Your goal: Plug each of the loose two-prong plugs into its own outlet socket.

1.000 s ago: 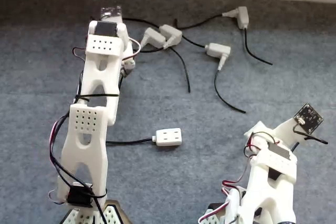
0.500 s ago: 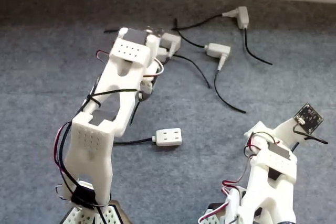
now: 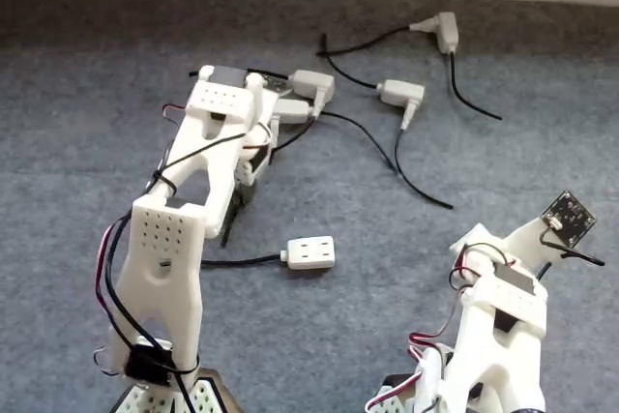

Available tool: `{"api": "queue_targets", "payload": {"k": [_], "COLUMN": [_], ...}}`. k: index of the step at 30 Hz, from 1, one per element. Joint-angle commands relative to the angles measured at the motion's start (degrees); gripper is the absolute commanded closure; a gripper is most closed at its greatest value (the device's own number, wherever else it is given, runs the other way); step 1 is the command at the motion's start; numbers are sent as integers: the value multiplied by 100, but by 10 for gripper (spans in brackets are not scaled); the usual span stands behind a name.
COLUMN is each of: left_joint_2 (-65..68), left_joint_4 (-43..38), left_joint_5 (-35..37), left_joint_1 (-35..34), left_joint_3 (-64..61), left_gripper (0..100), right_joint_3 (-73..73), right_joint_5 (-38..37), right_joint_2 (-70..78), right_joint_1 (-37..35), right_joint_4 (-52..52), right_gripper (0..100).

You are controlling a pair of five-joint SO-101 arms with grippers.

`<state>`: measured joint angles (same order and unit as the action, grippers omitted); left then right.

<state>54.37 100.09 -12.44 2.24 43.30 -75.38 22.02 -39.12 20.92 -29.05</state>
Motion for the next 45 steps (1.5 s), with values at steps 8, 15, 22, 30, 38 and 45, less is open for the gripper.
{"api": "queue_targets", "payload": {"k": [8, 15, 22, 30, 38, 45], "left_joint_2": [-215, -251, -286, -664, -1068, -813], "left_joint_4": [88, 79, 79, 123, 105, 53], "left_joint_5": [-44, -35, -26, -9, -18, -26], "left_joint_1": [-66, -57, -110, -127, -136, -101], "left_joint_3": [910, 936, 945, 1086, 189, 66], "left_gripper": [856, 856, 859, 860, 860, 860], "right_joint_3": [207, 207, 207, 207, 207, 207], "right_joint_5": [18, 18, 18, 18, 18, 18], "right_joint_2": [-75, -66, -66, -66, -66, -66], "right_joint_1": [-57, -57, -57, -57, -57, -57], "right_joint_4": [101, 101, 101, 101, 101, 101], "right_gripper": [751, 751, 751, 751, 751, 751]}}
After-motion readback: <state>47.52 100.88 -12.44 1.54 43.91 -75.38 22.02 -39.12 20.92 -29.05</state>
